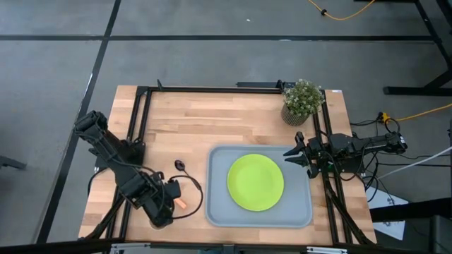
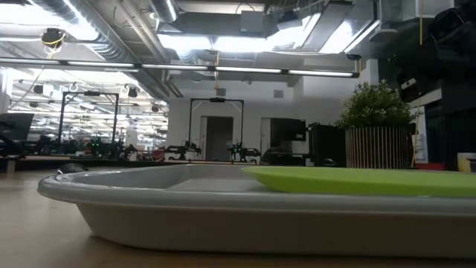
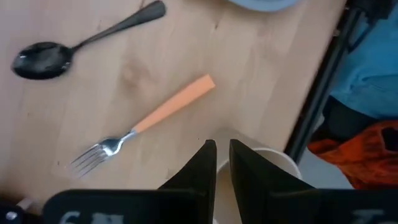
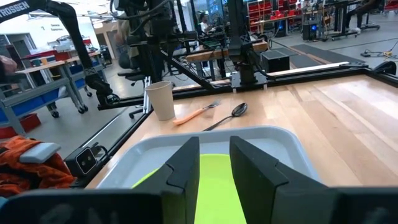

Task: Pick and place plate/cup/fork/spoon on tray
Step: Put the pink cup on the gray serving tray to the top left of the green plate

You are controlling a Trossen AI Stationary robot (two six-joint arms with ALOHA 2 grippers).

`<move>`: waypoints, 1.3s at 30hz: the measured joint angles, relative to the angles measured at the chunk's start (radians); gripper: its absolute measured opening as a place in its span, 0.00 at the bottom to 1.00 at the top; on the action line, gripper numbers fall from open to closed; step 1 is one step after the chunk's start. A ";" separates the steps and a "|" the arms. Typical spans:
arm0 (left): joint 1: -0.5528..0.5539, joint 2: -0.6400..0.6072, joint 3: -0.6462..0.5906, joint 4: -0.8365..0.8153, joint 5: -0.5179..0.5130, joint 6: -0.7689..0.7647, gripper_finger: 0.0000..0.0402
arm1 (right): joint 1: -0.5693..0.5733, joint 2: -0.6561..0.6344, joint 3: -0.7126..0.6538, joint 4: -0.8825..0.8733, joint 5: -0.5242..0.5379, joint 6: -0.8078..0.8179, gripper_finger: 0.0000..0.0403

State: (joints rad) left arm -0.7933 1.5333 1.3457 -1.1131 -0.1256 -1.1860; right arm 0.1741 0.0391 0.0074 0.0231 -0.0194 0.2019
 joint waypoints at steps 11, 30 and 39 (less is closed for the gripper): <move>-0.024 0.033 0.000 0.005 0.009 -0.042 0.23 | 0.000 0.000 0.000 0.000 0.000 0.029 0.23; -0.078 0.034 -0.050 0.085 -0.069 0.150 0.22 | 0.000 0.000 0.000 0.000 0.000 0.026 0.23; -0.085 0.034 -0.096 0.086 0.052 0.194 0.22 | 0.000 0.000 0.000 0.000 0.000 0.026 0.23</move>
State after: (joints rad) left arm -0.8785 1.5673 1.2495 -1.0267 -0.0740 -0.9916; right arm 0.1741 0.0392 0.0074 0.0231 -0.0194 0.2279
